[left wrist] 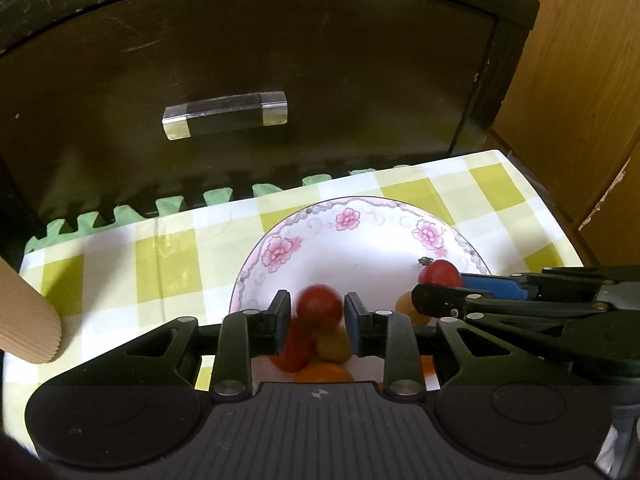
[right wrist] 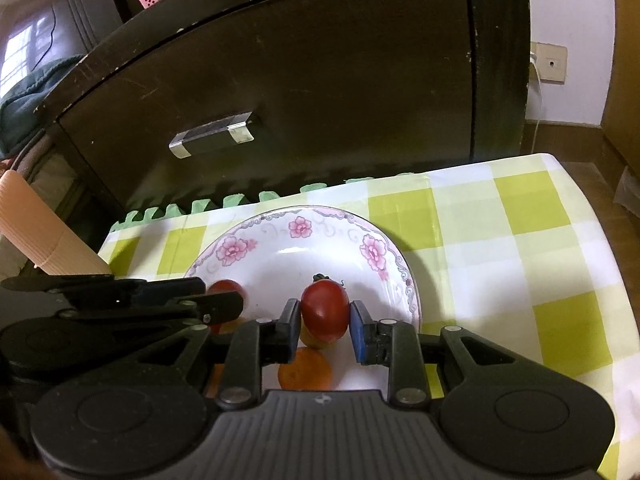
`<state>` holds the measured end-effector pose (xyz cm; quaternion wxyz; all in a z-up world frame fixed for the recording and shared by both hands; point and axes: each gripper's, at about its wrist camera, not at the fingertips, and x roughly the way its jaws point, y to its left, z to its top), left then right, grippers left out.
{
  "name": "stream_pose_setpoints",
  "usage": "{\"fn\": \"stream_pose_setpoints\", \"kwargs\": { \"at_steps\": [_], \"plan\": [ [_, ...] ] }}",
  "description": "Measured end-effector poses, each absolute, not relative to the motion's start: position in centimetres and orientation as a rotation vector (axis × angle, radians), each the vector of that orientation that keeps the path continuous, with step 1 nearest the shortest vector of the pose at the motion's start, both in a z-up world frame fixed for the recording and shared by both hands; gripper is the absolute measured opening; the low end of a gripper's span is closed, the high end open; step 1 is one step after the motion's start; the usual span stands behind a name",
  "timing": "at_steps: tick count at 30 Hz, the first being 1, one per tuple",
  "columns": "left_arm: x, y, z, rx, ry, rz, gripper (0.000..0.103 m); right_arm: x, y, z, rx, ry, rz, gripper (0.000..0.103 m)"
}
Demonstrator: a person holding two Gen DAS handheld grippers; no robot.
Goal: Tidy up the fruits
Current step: 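Open both tools to drop the tomatoes into the plate, then move both tools back toward the large tomato and longan on the tablecloth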
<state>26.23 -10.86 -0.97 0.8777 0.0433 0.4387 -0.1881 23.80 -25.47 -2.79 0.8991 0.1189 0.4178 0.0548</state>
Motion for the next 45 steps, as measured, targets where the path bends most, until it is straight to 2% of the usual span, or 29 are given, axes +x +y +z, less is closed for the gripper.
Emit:
{"fn": "stream_pose_setpoints", "kwargs": {
  "at_steps": [14,27,33,45],
  "plan": [
    [25.0,-10.2,0.5,0.074,0.887,-0.384,0.049,22.7,-25.5,-1.1,0.259,0.834,0.098,0.029],
    [19.8,-9.0,2.1,0.065,0.887,-0.411,0.057,17.9,-24.4,1.0,0.218,0.838,0.095,0.030],
    [16.9,-8.6,1.6,0.071,0.915,-0.438,0.061,15.7,-23.9,0.6,0.239,0.867,0.106,0.032],
    [13.2,-10.2,-2.0,0.127,1.024,-0.494,0.060,13.8,-21.7,-0.5,0.203,0.932,0.153,0.033]
  ]
}}
